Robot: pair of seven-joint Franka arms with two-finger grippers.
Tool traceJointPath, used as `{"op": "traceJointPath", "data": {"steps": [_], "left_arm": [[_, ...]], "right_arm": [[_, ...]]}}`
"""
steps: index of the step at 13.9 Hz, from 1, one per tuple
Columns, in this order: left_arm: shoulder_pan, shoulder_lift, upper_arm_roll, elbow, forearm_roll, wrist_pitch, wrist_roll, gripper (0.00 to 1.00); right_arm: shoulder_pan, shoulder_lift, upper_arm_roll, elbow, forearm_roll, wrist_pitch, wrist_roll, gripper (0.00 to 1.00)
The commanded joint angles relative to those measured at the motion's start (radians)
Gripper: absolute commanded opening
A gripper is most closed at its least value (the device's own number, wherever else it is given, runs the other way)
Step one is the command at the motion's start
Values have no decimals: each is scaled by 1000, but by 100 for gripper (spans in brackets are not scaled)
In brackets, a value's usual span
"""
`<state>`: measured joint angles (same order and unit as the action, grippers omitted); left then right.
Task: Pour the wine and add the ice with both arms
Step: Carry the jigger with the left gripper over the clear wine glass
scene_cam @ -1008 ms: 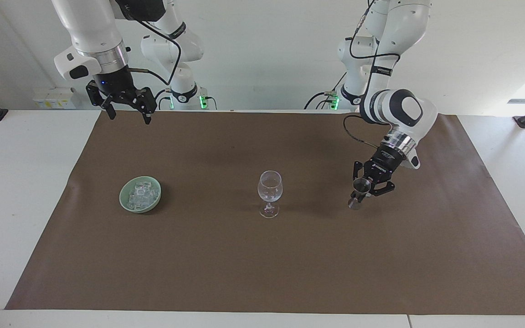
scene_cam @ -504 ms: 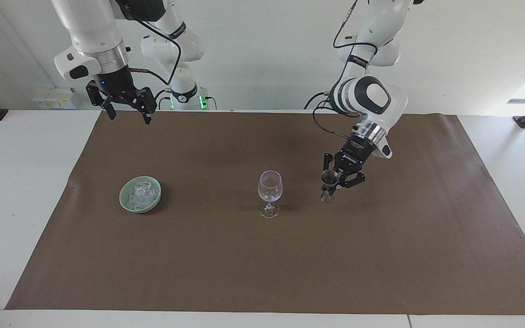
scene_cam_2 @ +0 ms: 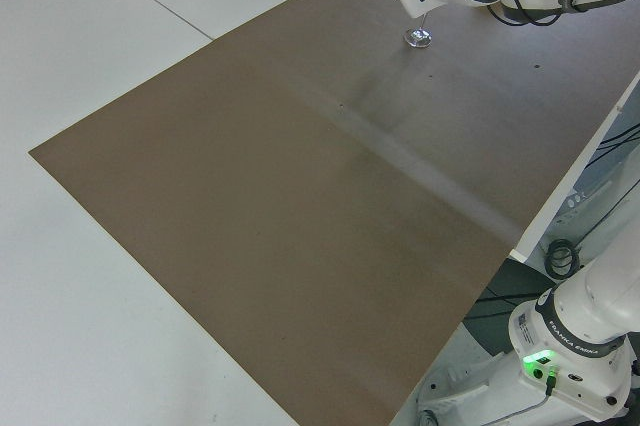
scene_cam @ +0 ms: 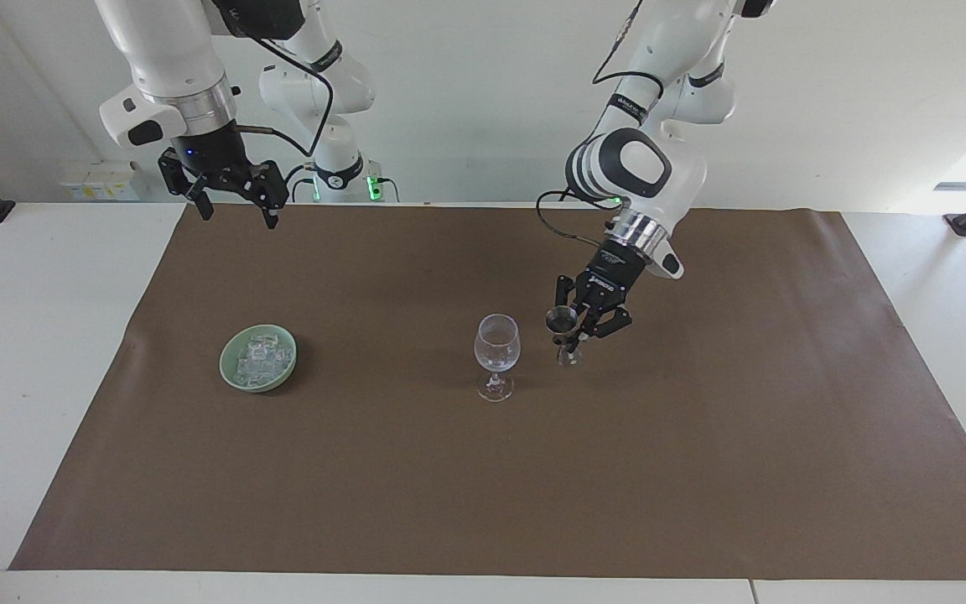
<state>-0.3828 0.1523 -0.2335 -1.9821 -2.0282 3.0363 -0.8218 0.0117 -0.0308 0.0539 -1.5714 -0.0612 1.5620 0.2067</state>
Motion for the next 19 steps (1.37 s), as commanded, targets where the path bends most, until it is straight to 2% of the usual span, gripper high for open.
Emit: {"op": "traceJointPath", "data": {"steps": [1,9,19], "left_arm": [[-51,39,10,66,11,81,1,0],[-99,95,10,143,126,200,6,0],[-136,96,10,132,172,228,139,0]], "right_arm": [[-7,-23,3,-22,4,-8,-27,100],[-7,-23,3,-22,4,-8,-27,100],[-7,-23,3,-22,4,-8,-27,100]]}}
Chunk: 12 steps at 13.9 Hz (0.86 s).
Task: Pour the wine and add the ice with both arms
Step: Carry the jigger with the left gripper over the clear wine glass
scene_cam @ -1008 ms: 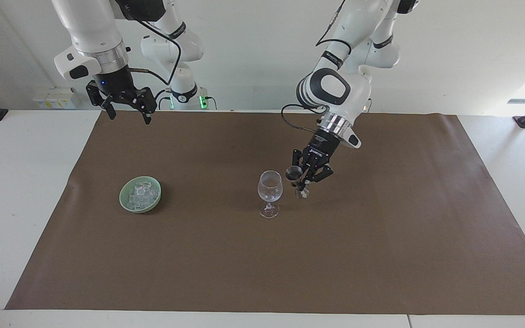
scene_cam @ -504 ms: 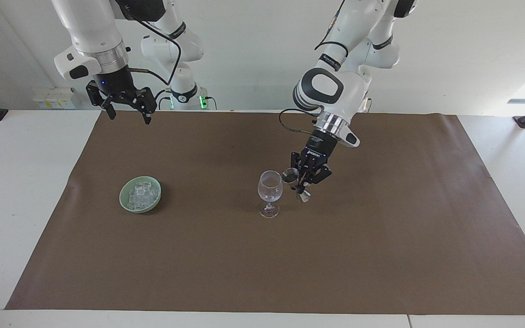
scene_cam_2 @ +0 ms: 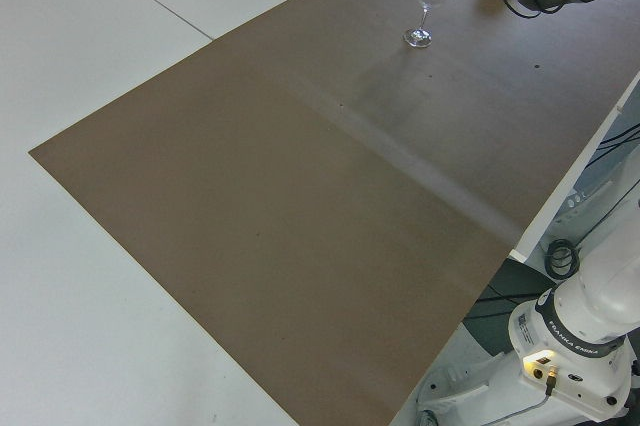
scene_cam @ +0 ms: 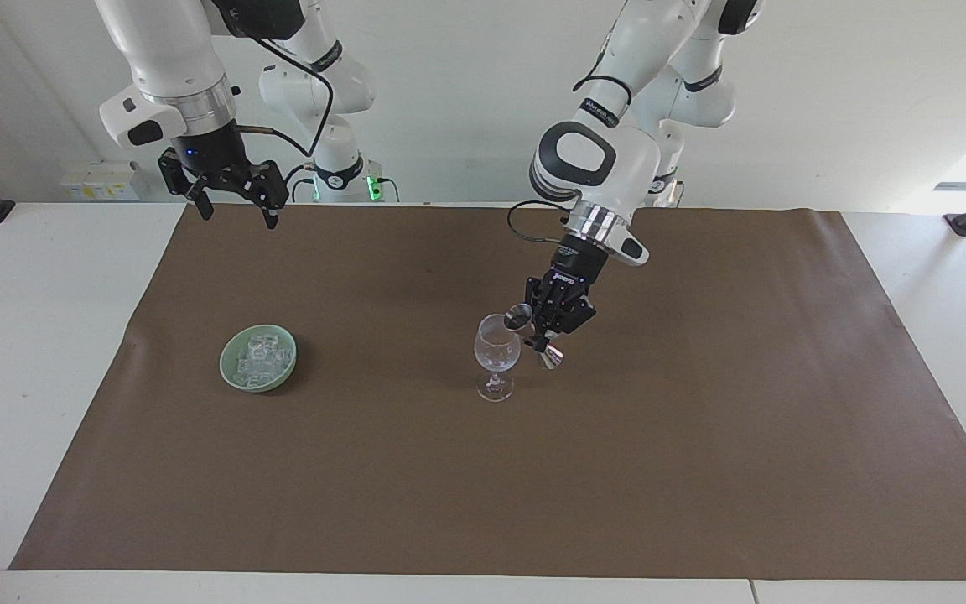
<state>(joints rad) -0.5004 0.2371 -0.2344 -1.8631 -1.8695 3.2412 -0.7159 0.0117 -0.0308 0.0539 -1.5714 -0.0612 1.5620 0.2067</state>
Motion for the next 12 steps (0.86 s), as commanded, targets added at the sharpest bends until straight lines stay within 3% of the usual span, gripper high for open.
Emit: {"op": "traceJointPath", "data": {"steps": [1,12], "left_arm": [[-18,11,10,13,13,26,47,0],[-44,22,10,31,33,86,165,0]], "right_arm": [[-7,-23,3,-22,6,-8,-27,100],[-7,-23,3,-22,4,-8,-27,100]]}}
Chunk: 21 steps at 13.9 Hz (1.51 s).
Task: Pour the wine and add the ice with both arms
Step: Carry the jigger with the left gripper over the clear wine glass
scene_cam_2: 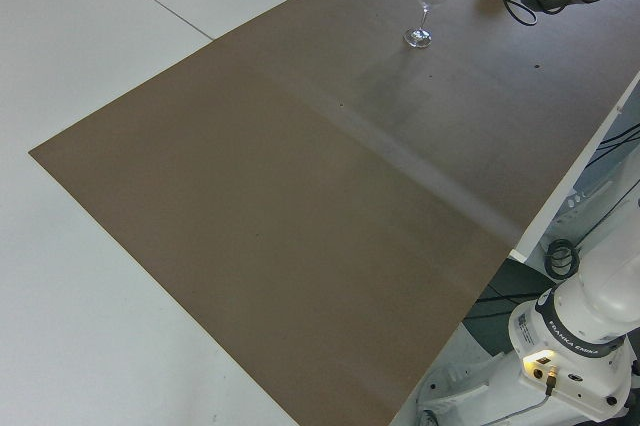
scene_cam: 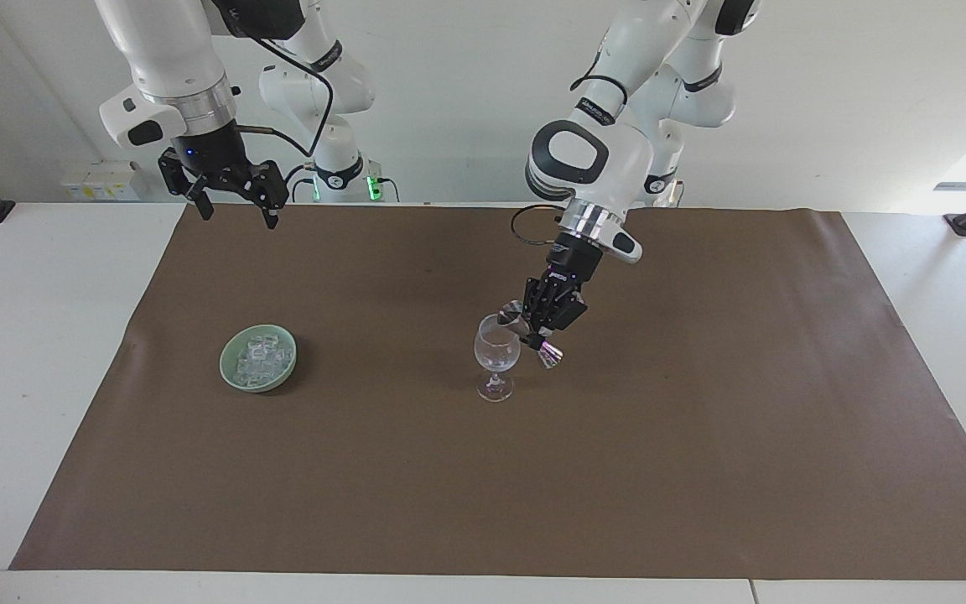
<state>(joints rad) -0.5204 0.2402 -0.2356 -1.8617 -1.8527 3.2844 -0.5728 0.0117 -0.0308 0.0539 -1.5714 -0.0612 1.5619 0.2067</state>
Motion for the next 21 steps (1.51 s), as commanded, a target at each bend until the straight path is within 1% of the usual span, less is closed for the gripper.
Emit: {"op": "traceJointPath", "data": {"steps": [1,3,6,16,21], "left_arm": [[-27,21,12,32,21,43,28,0],[-29,28,12,41,36,46,40,0],[-43,56,12,62,61,89,53,0],[-47,59,12,69,81,90,163,0],[-47,57,12,65,78,86,263,0]], "right_arm": [[-7,-23,3,-22,4,-8,-27,100],[-7,-23,3,-22,4,-8,-27,100],[-7,-23,3,-22,4,-8,-27,100],[-7,-23,3,-22,4,-8,-27,100],[-7,-23,3,-22,6,-8,-27,100]]}}
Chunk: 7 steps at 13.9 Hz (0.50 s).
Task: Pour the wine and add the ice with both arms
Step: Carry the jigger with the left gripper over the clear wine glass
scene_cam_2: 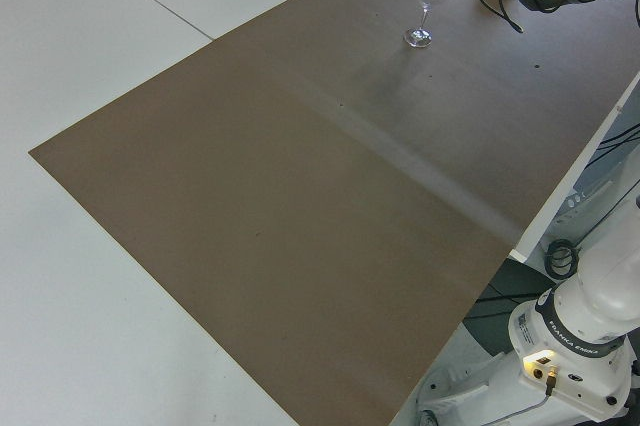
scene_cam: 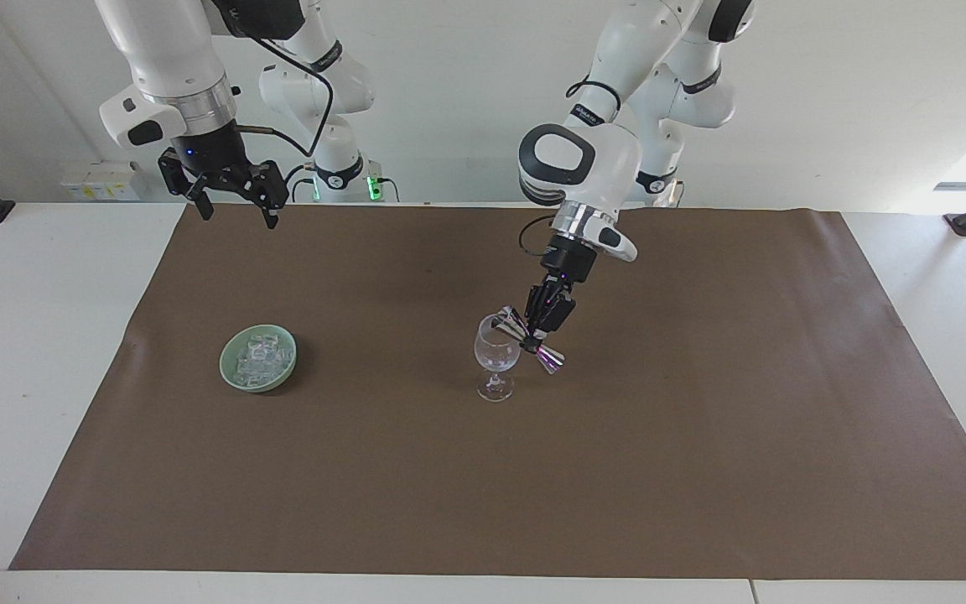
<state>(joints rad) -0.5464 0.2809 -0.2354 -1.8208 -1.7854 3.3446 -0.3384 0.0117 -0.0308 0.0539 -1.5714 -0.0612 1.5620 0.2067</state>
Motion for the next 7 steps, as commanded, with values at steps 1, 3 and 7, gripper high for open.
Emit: {"op": "traceJointPath", "data": {"steps": [1,3,7], "left_arm": [[-21,17,11,24,11,26,38,0],[-23,18,11,24,11,27,59,0],[-23,17,11,23,11,29,116,0]], "right_arm": [[-7,-23,3,-22,4,-8,-27,100],[-7,-23,3,-22,4,-8,-27,100],[-7,-23,3,-22,4,-8,-27,100]]}}
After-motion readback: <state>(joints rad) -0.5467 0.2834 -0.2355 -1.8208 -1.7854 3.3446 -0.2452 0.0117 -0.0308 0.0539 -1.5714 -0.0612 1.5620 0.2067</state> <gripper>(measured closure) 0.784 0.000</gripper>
